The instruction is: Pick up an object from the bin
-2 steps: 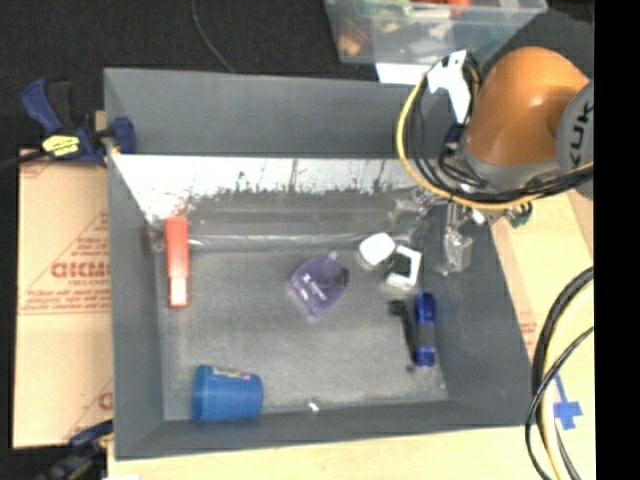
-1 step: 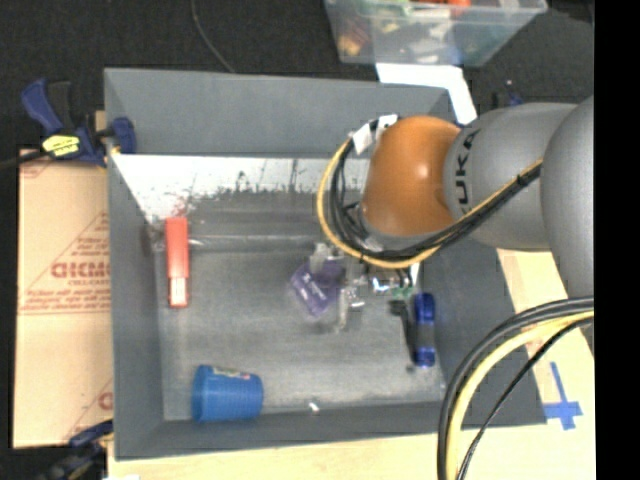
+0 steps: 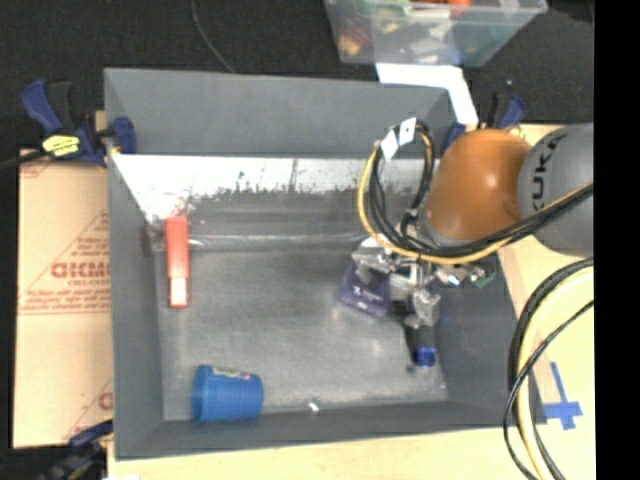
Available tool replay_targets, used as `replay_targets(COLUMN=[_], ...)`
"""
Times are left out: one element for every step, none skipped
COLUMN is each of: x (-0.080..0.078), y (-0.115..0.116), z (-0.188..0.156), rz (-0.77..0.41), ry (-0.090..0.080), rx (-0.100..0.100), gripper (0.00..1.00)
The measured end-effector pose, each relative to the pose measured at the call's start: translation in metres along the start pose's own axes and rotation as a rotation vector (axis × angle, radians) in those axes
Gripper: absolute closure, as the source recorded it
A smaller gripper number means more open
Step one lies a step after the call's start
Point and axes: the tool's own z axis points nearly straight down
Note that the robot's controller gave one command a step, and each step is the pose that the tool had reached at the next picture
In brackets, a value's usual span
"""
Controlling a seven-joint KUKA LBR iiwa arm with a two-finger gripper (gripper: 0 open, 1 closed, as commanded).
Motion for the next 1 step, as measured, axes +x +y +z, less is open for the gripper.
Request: replay_targets(x=[-0.0363], y=[0.0489], z=[0.001], rz=[0.66], ry=[0.009], rx=[-0.008], gripper=[1.0])
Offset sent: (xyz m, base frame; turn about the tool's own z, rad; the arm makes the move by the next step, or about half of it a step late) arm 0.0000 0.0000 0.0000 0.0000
